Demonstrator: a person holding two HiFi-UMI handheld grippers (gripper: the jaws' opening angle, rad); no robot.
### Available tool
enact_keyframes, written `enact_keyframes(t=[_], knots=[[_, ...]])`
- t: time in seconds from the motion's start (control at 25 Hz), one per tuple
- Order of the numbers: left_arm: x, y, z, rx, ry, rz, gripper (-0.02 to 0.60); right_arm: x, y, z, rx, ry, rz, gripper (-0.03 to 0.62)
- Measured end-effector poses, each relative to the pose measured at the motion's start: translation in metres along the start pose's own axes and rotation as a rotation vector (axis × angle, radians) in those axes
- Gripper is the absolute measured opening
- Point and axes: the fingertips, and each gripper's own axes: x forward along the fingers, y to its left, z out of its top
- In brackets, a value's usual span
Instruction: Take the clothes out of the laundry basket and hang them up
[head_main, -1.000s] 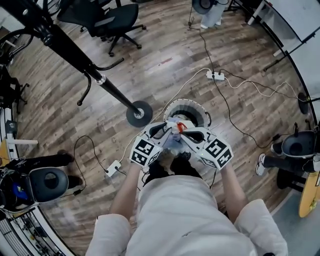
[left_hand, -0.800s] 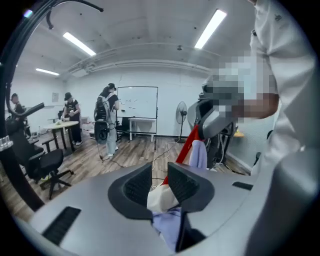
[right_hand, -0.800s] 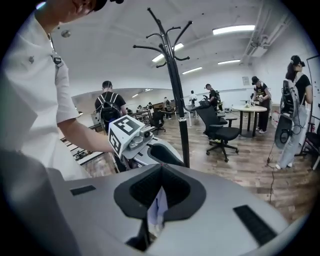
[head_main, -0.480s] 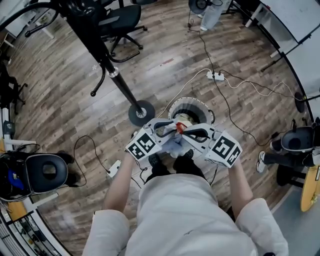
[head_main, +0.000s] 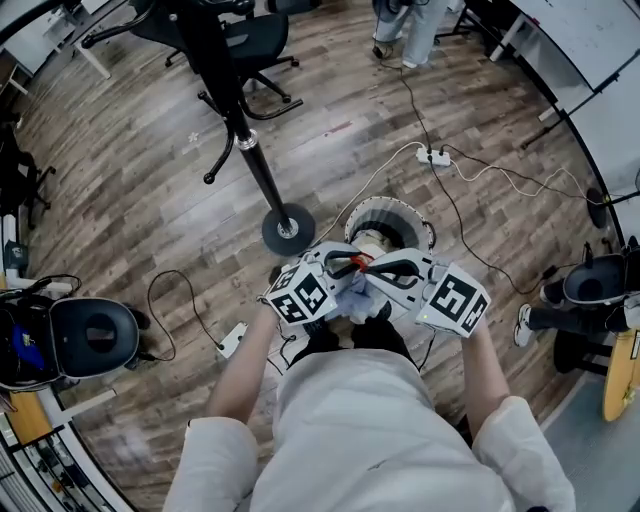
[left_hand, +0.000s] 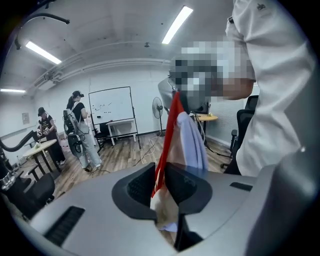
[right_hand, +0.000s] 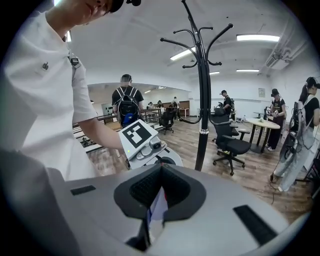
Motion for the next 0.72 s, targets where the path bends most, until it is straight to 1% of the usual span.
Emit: enact_keyframes(t=[0.16, 0.28, 0.44, 0.6, 0.72], knots=[[-0.015, 0.005, -0.003, -0.015, -0.016, 0.038, 0.044, 0.003, 0.000, 0.006, -0.005, -0.005, -0.008, 0.005], [-0.031, 0.016, -0.003, -0.031, -0.029, 0.087, 0.032, 0.006, -0.004, 0.013, -0.021, -0.006, -0.014, 0.005], [-0.054, 0.030, -0.004, -0.002, -0.005, 0.163, 0.028, 0.013, -0.009, 0.023, -0.061, 0.009, -0.022, 0.005], [-0.083, 0.049, -0.001, -0.016, -0.015, 0.236, 0.026, 0.022, -0.021, 0.036, -0.115, 0.023, -0.057, 0.005], [-0.102, 0.057, 0.001, -0.002, -0.009, 0.278, 0.026, 0.027, -0.032, 0.046, -0.162, 0.032, -0.097, 0.005]])
